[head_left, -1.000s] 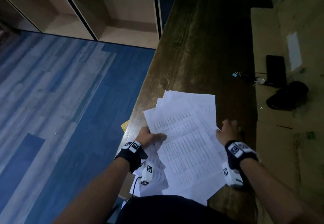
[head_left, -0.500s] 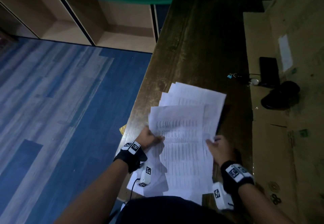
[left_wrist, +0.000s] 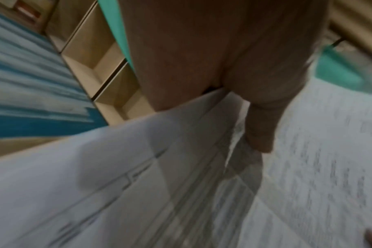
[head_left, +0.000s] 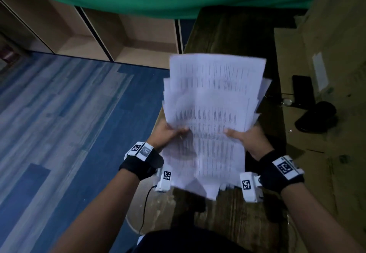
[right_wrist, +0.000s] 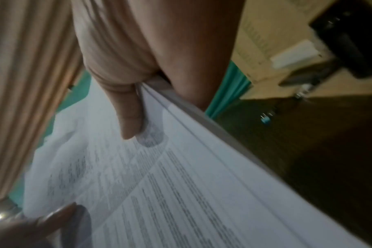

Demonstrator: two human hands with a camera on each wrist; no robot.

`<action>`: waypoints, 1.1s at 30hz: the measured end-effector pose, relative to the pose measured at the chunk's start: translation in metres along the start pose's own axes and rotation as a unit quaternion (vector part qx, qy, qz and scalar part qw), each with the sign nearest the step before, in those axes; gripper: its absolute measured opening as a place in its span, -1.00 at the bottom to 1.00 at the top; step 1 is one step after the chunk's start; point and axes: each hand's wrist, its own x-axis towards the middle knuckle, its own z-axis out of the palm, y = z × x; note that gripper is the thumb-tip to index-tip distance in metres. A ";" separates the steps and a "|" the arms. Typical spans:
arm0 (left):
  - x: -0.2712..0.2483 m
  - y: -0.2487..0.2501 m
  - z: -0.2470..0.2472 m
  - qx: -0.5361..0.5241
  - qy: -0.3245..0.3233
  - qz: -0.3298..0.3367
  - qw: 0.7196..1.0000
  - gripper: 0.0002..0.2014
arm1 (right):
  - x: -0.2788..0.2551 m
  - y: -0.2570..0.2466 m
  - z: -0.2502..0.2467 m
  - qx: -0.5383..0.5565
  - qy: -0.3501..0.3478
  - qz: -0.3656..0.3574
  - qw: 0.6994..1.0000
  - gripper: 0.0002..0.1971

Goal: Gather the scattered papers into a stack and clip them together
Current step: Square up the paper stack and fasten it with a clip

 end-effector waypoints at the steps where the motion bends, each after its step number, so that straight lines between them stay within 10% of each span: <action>1: 0.001 0.009 0.000 -0.011 0.025 0.024 0.999 -0.74 | -0.001 -0.015 0.000 -0.005 0.011 -0.029 1.000 -0.50; 7: -0.004 0.063 0.015 -0.097 0.036 0.130 0.986 -0.71 | -0.007 -0.074 -0.001 0.006 0.084 -0.170 0.982 -0.51; 9: -0.004 0.059 0.018 -0.102 0.036 0.120 0.987 -0.71 | -0.007 -0.071 -0.002 0.003 0.099 -0.160 0.982 -0.30; 18: -0.009 0.039 0.014 0.013 0.049 0.102 0.994 -0.79 | -0.005 -0.028 -0.008 -0.024 0.019 -0.074 0.997 -0.46; 26: -0.012 0.037 0.023 -0.118 0.072 0.072 0.988 -0.71 | 0.006 0.005 0.010 0.060 0.051 0.025 0.997 -0.22; 33: -0.018 0.056 0.025 -0.103 0.101 0.094 0.985 -0.73 | 0.003 -0.009 0.019 0.025 0.097 -0.059 0.993 -0.48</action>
